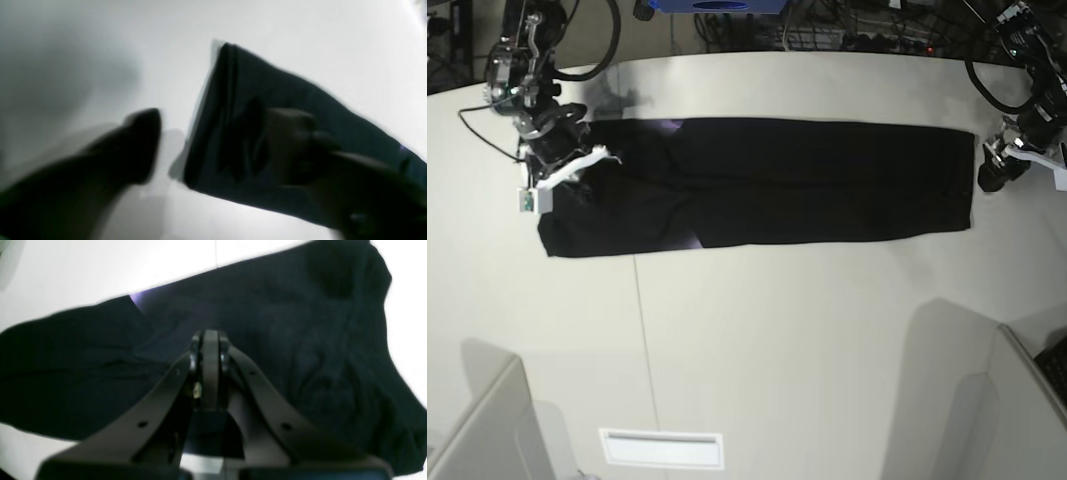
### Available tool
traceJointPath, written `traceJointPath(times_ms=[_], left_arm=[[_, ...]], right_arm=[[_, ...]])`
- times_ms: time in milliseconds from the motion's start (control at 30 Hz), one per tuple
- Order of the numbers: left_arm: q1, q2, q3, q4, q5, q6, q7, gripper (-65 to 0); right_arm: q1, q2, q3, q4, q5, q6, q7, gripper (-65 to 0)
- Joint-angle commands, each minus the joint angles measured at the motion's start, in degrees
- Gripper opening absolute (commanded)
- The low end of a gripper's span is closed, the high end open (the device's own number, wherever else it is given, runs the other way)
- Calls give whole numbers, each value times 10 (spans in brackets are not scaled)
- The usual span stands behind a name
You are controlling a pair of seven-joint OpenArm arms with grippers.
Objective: Fold the T-shirt properly
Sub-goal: 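Lower the folded edge onto the shirt and open both grippers, then grasp the folded strip's end with the left gripper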
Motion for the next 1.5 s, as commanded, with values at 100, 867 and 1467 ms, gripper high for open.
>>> traceJointPath(times_ms=[100, 867, 1467], left_arm=[[-7, -13, -4, -11, -12, -4, -12, 0], [-44, -29, 158, -140, 38, -4, -13, -449], [37, -38, 159, 50, 54, 0, -85, -650]], right_arm=[[-3, 4, 0, 11, 6, 5, 14, -650], [-9, 1, -3, 11, 7, 5, 14, -650], [-12, -16, 2, 11, 8, 6, 17, -650]])
